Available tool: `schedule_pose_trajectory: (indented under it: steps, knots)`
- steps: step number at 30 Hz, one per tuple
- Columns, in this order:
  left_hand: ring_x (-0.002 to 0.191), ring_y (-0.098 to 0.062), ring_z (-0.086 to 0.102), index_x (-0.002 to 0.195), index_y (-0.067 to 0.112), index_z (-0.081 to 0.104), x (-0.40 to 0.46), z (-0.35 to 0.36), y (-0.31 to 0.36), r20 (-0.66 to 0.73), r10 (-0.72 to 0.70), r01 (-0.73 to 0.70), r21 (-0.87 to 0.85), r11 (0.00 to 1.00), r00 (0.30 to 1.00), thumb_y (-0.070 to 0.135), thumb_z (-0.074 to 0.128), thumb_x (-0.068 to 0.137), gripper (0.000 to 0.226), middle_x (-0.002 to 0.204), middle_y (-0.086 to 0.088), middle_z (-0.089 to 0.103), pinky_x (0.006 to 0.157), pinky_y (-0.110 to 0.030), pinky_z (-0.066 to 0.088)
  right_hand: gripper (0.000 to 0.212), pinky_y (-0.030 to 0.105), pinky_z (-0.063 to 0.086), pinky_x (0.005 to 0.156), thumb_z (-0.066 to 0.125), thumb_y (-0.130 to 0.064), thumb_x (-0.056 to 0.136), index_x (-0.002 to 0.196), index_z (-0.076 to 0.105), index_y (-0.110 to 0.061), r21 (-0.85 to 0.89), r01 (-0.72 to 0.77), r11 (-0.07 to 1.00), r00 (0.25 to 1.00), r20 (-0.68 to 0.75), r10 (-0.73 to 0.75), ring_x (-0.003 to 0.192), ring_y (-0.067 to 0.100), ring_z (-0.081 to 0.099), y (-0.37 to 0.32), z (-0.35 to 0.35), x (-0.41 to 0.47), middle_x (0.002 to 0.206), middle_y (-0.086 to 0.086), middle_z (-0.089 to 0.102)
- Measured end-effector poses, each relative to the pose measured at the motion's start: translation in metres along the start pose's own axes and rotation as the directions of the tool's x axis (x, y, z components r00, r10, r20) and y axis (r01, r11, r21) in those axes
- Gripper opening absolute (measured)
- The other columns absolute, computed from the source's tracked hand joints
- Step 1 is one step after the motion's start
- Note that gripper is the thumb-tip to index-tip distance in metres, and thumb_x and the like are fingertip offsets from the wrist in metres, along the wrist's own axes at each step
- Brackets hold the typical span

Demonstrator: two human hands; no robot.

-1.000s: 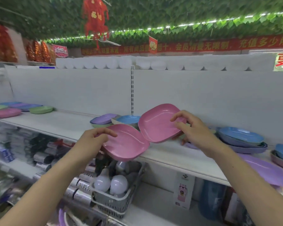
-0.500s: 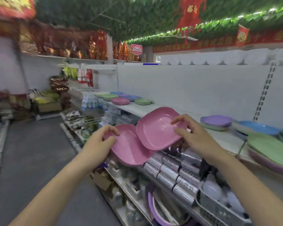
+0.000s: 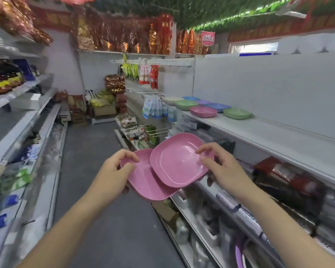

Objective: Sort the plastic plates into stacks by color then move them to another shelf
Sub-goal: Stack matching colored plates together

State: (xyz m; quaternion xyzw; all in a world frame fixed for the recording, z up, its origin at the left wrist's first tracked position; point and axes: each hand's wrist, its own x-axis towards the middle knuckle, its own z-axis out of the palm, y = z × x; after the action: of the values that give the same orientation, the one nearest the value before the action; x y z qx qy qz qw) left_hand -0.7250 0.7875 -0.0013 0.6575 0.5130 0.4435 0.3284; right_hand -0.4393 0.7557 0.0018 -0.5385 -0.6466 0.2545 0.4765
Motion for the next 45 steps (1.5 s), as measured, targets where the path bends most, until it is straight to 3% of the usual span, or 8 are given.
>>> schedule_pose_trajectory:
  steps: [7,13,16,21,27,32,37,45]
  knots:
    - [0.048,-0.019,0.051,0.094,0.024,0.065,0.123,0.007,-0.039,-0.035,-0.039,0.04,0.014,0.999,0.999,0.004,0.05,0.096,0.026,0.071,-0.008,0.058,0.049,-0.035,0.044,0.019,0.055,0.058,0.086,0.06,-0.025,0.101,0.115,0.062,-0.038,0.062,0.02,0.998,1.0,0.016,-0.021,0.102,0.019,0.065,0.062,0.036,0.126,0.117,-0.025,0.061]
    - [0.048,-0.02,0.05,0.096,0.021,0.065,0.235,0.004,-0.052,-0.082,-0.03,0.033,0.033,0.999,0.996,0.0,0.05,0.095,0.026,0.077,-0.017,0.058,0.05,-0.033,0.041,0.022,0.06,0.055,0.071,0.06,-0.022,0.101,0.115,0.061,-0.039,0.126,0.016,0.992,0.999,0.037,-0.021,0.071,0.034,0.06,0.085,0.052,0.241,0.113,-0.03,0.06]
    - [0.048,-0.023,0.046,0.098,0.023,0.066,0.284,0.001,-0.064,-0.068,-0.024,0.027,0.046,0.999,0.997,0.001,0.051,0.095,0.027,0.08,-0.023,0.055,0.049,-0.031,0.039,0.024,0.051,0.057,0.065,0.057,-0.019,0.103,0.12,0.06,-0.035,0.183,-0.039,0.982,0.996,0.081,0.024,0.079,0.046,0.067,0.09,0.056,0.285,0.111,-0.022,0.062]
    - [0.05,-0.022,0.042,0.096,0.022,0.067,0.371,0.007,-0.085,-0.048,0.029,-0.027,0.041,0.999,0.998,0.0,0.05,0.096,0.027,0.071,-0.015,0.051,0.042,-0.023,0.038,0.022,0.034,0.058,0.06,0.058,-0.021,0.103,0.12,0.061,-0.035,0.157,-0.055,0.986,0.999,0.011,0.054,0.069,0.023,0.071,0.103,0.055,0.348,0.111,-0.009,0.059]
    - [0.042,-0.017,0.045,0.097,0.019,0.066,0.495,0.027,-0.109,0.076,0.16,-0.158,-0.031,0.987,0.984,-0.003,0.049,0.095,0.028,0.073,-0.008,0.057,0.039,-0.021,0.037,0.021,0.056,0.06,0.072,0.062,-0.03,0.101,0.117,0.061,-0.045,0.045,-0.112,0.993,0.967,-0.227,0.119,0.063,0.024,0.068,0.127,0.054,0.417,0.081,-0.007,0.062]
    - [0.048,-0.013,0.052,0.1,0.025,0.066,0.595,0.037,-0.115,0.228,0.233,-0.21,-0.122,0.97,0.945,0.003,0.049,0.098,0.028,0.104,0.001,0.064,0.042,-0.027,0.042,0.02,0.037,0.062,0.065,0.062,-0.024,0.102,0.116,0.063,-0.039,0.048,-0.179,0.983,0.853,-0.49,0.179,0.067,0.01,0.063,0.124,0.046,0.455,0.119,0.005,0.06]
    - [0.075,-0.012,0.053,0.104,0.021,0.067,0.652,0.06,-0.1,0.305,0.312,-0.243,-0.245,0.939,0.9,0.002,0.048,0.098,0.028,0.114,0.003,0.063,0.049,-0.011,0.044,0.022,0.031,0.057,0.057,0.059,-0.015,0.102,0.119,0.062,-0.028,0.042,-0.23,0.972,0.684,-0.704,0.192,0.074,0.026,0.075,0.111,0.02,0.448,0.121,0.005,0.06]
    - [0.056,-0.019,0.048,0.092,0.032,0.067,0.668,0.121,-0.071,0.473,0.432,-0.232,-0.422,0.876,0.768,0.001,0.049,0.094,0.036,0.102,-0.009,0.061,0.044,-0.031,0.044,0.032,0.032,0.053,0.053,0.057,-0.017,0.102,0.132,0.054,-0.029,-0.01,-0.501,0.865,0.447,-0.859,0.249,0.071,0.021,0.074,0.118,-0.008,0.404,0.108,0.018,0.067]
